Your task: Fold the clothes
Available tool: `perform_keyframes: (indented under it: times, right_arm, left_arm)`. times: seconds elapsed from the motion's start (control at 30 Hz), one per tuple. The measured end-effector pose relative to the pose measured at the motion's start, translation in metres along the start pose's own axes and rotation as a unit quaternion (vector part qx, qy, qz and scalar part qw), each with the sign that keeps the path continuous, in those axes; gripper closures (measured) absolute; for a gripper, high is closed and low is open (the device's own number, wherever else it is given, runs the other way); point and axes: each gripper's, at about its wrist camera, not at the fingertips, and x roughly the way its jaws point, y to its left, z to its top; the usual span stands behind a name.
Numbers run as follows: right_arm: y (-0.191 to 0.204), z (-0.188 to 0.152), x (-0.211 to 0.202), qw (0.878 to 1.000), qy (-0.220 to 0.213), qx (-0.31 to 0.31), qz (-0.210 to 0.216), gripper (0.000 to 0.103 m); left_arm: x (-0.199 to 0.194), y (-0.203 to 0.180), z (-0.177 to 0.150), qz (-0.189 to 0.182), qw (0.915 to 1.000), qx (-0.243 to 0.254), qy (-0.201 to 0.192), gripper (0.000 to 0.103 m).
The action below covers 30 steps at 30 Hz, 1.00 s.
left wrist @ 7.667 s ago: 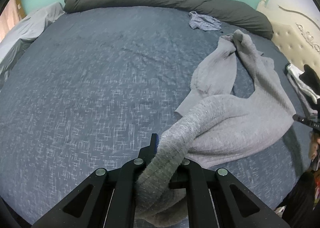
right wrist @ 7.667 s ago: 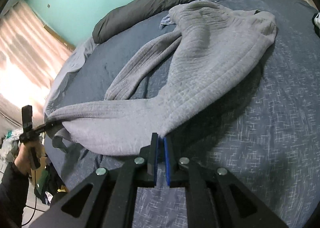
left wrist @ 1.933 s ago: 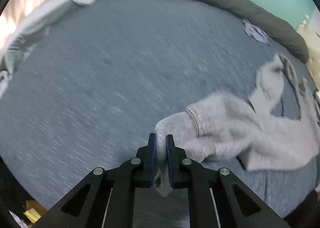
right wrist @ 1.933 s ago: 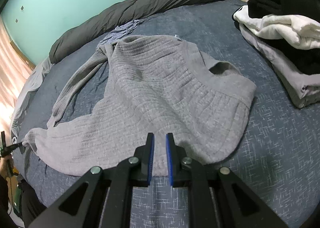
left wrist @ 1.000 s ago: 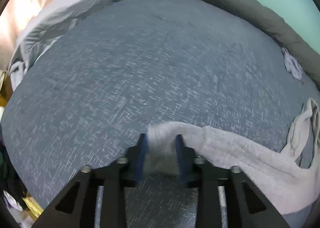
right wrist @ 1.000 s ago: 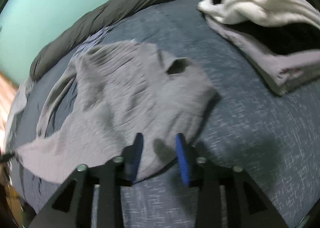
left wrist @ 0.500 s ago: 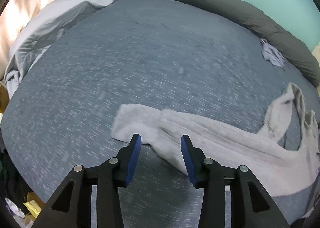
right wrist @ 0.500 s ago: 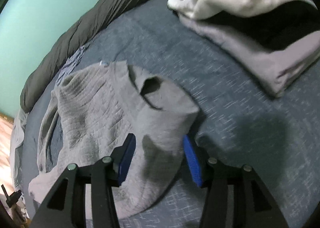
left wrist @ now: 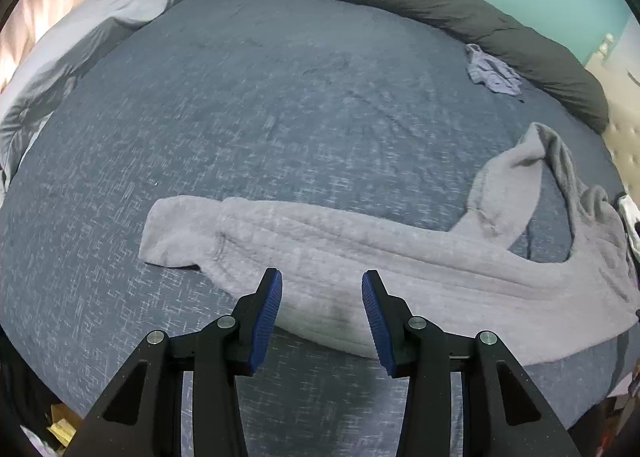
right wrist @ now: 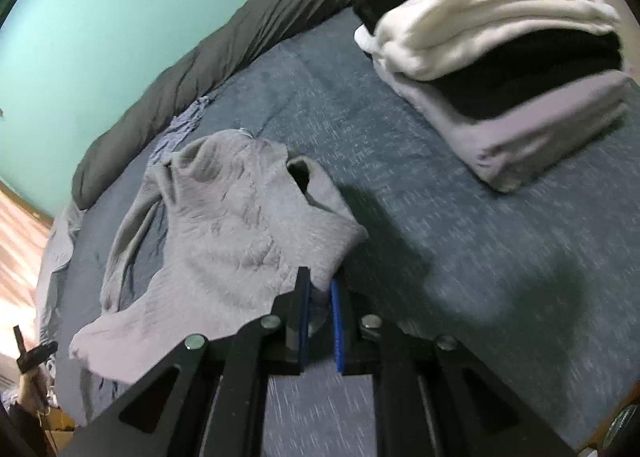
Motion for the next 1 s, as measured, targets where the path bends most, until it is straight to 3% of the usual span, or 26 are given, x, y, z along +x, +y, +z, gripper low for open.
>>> perform_keyframes:
  times: [0.13,0.27,0.37,0.43,0.57,0.7,0.93,0.97,1.0]
  right_arm:
    - [-0.015,-0.02,-0.013,1.0,0.012,0.007,0.003,0.095]
    - [-0.027,-0.047,0.009,0.997,0.075,-0.001,-0.009,0.095]
    - [-0.029,-0.051,0.009,0.998,0.064,0.003,0.005,0.09]
    - [-0.028,-0.047,0.001,0.999,0.044,0.006,0.005,0.078]
    - [-0.017,-0.029,-0.022,1.0,-0.003,-0.03,-0.004,0.068]
    - [-0.012,-0.013,-0.019,0.999,0.002,-0.052,0.004,0.053]
    - [-0.009,-0.019,0.02,0.994,0.055,-0.092,-0.01,0.055]
    - [-0.01,-0.021,0.024,0.994,0.059,-0.093,-0.009,0.061]
    - [-0.012,-0.023,0.025,0.994,0.06,-0.093,-0.009,0.076]
  left_arm:
    - [-0.011,-0.008,-0.001,-0.011,0.9999,0.002,-0.003,0.058]
    - [-0.019,-0.016,-0.004,-0.024,0.9997,0.007,0.003,0.058]
    - [-0.019,-0.028,-0.009,-0.03,0.9992,0.024,0.013,0.056]
    - [-0.018,-0.037,-0.012,-0.03,0.9986,0.039,0.017,0.055]
    - [-0.012,-0.056,-0.016,-0.039,0.9974,0.057,0.023,0.054]
    - [0.0,-0.081,-0.018,-0.052,0.9956,0.071,0.031,0.053]
    - [0.016,-0.12,-0.021,-0.072,0.9927,0.088,0.039,0.053]
    - [0.017,-0.125,-0.021,-0.075,0.9924,0.089,0.039,0.053]
    - [0.019,-0.128,-0.02,-0.077,0.9922,0.09,0.039,0.052]
